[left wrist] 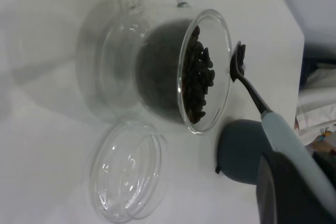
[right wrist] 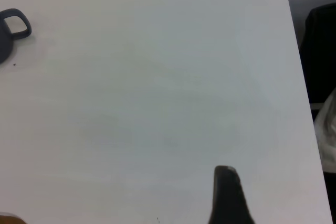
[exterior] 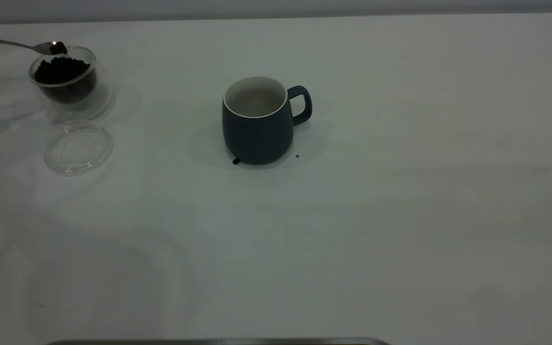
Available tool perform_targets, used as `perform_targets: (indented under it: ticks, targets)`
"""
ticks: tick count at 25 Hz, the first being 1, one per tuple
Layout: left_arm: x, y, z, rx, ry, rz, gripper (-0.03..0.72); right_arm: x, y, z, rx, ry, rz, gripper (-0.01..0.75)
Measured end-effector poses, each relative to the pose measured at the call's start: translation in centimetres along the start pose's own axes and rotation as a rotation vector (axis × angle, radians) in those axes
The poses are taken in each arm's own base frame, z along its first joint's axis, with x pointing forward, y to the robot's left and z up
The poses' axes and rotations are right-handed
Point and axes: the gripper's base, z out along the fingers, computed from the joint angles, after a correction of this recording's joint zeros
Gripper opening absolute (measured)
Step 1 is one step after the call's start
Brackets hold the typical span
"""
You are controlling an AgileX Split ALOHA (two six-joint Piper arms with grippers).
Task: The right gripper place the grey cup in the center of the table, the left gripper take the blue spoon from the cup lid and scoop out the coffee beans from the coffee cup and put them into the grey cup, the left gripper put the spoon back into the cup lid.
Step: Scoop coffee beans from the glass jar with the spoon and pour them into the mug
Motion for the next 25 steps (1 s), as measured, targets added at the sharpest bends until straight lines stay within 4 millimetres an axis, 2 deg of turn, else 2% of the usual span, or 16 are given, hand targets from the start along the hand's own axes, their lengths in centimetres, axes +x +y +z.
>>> perform_targets:
  ticks: [16,25]
  targets:
    - [0.1,0.0,0.2,0.013,-0.005,-0.048,0.133,0.0,0.0,0.0,0.0,0.0,0.0,0.461]
    - [0.6,-1.1,2.6,0.03,0.048,-0.037,0.133,0.0,0.0,0.0,0.0,0.0,0.0,0.461]
